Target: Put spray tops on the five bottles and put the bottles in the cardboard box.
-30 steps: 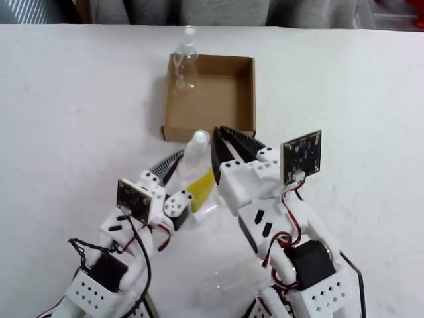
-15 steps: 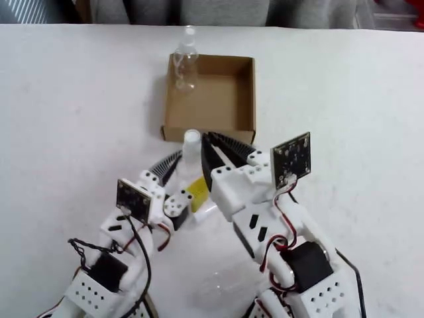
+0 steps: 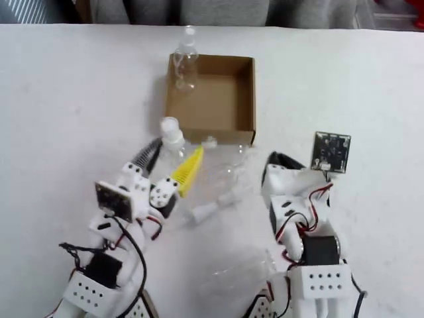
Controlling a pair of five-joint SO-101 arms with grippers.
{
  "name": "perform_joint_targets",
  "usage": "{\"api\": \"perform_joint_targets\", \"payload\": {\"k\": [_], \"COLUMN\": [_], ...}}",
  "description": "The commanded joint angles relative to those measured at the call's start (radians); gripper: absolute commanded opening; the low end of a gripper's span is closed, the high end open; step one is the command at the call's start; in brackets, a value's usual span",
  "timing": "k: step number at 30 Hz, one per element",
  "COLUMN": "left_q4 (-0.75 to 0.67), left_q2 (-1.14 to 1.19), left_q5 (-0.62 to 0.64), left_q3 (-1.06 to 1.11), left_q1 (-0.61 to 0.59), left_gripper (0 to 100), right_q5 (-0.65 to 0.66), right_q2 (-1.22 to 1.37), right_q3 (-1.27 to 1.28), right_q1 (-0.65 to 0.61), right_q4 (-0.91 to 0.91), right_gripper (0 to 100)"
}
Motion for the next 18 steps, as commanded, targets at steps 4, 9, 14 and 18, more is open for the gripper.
{"api": "perform_joint_targets", "payload": {"k": [4, 9, 14, 18], "left_q4": [-0.17, -0.135, -0.14, -0.144], "left_q2": [-0.021, -0.018, 0.084, 0.317], "left_q5": [0.002, 0.002, 0.0, 0.0], "left_q3": [-0.08, -0.218, -0.353, -0.509], "left_q1": [-0.12, -0.148, -0.147, -0.147], "left_gripper": [13, 13, 13, 13], "right_q5": [0.106, 0.132, 0.132, 0.132], "right_q2": [-0.01, -0.01, -0.01, -0.01], "right_q3": [0.17, 0.239, 0.296, 0.331], "right_q1": [0.093, 0.107, 0.108, 0.133], "right_q4": [-0.136, -0.171, -0.225, -0.282], "right_gripper": [1.5, 1.5, 1.5, 1.5]}}
